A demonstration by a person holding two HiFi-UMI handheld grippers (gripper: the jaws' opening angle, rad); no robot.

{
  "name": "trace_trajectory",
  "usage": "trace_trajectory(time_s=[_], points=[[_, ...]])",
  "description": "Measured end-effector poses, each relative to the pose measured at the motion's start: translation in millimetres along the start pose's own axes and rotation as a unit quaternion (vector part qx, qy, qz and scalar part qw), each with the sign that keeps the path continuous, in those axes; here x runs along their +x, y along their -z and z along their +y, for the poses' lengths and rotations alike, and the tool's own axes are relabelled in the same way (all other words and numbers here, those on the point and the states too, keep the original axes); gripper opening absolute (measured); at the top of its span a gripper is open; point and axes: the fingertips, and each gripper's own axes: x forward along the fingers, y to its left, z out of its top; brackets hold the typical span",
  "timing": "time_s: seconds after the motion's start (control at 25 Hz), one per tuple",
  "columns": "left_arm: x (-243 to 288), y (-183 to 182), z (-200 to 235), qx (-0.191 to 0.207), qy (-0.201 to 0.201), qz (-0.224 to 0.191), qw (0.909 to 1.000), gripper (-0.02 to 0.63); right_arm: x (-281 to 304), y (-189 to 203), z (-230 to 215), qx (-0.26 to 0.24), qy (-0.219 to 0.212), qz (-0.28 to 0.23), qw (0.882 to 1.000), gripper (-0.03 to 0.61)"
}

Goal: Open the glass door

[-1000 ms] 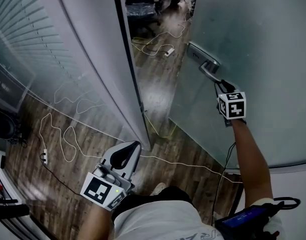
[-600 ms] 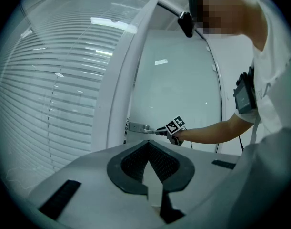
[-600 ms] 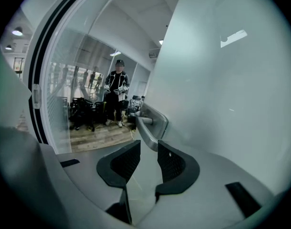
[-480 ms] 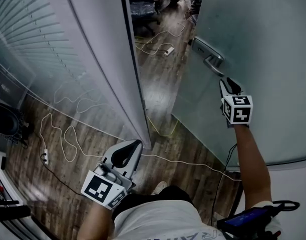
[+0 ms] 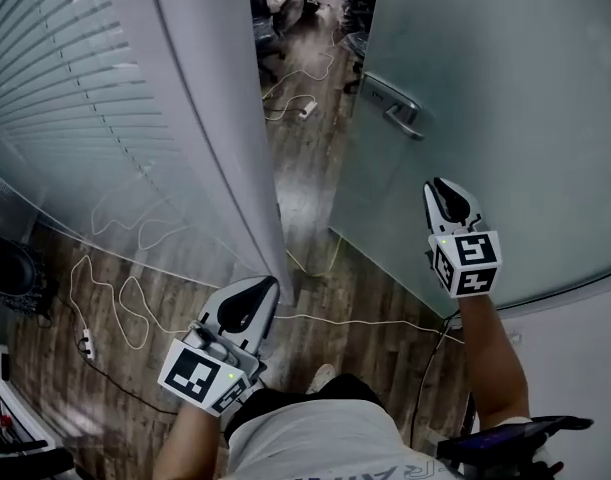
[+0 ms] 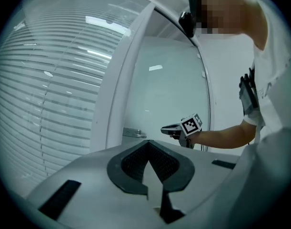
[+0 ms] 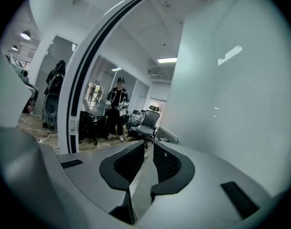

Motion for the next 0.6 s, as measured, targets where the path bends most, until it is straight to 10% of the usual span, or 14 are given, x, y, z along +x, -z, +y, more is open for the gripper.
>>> trace_trajectory(time_s=[0.6], points=[[-59, -22, 0, 0.016, 0.122, -0.016, 0.9923, 0.0, -145, -44, 105, 0.043, 0.086, -0.024, 0.995, 0.003]])
